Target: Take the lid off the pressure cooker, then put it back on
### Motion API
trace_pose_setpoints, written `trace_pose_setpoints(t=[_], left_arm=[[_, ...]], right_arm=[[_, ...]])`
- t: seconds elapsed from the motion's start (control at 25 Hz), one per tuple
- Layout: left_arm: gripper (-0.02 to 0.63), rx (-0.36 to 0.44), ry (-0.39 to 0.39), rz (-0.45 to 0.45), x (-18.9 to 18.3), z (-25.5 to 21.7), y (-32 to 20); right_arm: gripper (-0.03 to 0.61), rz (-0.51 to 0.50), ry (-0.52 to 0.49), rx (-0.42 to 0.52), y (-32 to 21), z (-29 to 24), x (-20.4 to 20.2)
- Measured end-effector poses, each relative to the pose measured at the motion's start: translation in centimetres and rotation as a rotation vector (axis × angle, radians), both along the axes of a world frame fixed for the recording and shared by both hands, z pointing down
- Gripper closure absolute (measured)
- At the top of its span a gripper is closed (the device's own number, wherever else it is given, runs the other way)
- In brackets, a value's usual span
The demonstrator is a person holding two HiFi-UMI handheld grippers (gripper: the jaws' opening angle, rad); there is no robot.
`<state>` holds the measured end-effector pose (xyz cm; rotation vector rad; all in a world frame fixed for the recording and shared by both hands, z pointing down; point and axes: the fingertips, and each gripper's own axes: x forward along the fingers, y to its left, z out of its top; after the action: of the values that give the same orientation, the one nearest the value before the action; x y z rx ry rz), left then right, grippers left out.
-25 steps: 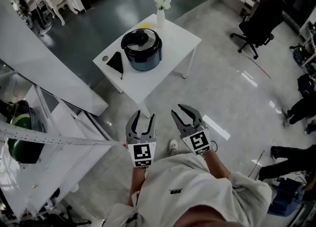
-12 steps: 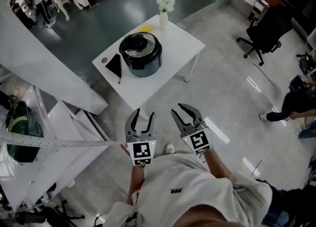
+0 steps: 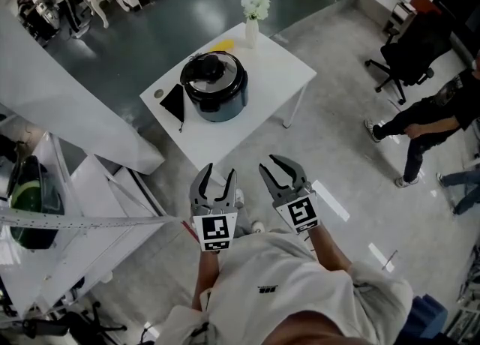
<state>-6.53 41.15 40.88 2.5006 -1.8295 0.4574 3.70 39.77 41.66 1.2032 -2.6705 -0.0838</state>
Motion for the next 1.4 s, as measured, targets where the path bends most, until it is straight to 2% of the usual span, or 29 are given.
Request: trace_pose_setpoints(t=[0.12, 0.28, 0.96, 1.12, 1.4], left_arm=[[0.387, 0.007, 0.000, 0.001, -0.2, 0.2, -1.6], [0.387, 0.013, 0.003, 0.003, -0.8, 0.1, -4.3], [0.387, -0.001, 0.015, 0.042, -5.9, 0.0, -19.5], [0.387, -0.009, 0.013, 0.056, -6.9, 0.2, -22.7], [0.387, -0.031, 0.026, 0.084, -7.9, 0.5, -27.2]], right_arm=[[0.454, 0.004, 0.003, -0.001, -1.4, 0.2, -0.2], [0.454, -0.004, 0.006, 0.044, -4.1, 0.3, -0.6], [0.454, 0.050, 0.036, -0.046, -18.9, 0.2, -5.5], [0.454, 0.049, 0.045, -0.013, -22.2, 0.5, -6.4], [0.454, 0.082, 0.060, -0.060, -26.2, 0.5, -7.7]])
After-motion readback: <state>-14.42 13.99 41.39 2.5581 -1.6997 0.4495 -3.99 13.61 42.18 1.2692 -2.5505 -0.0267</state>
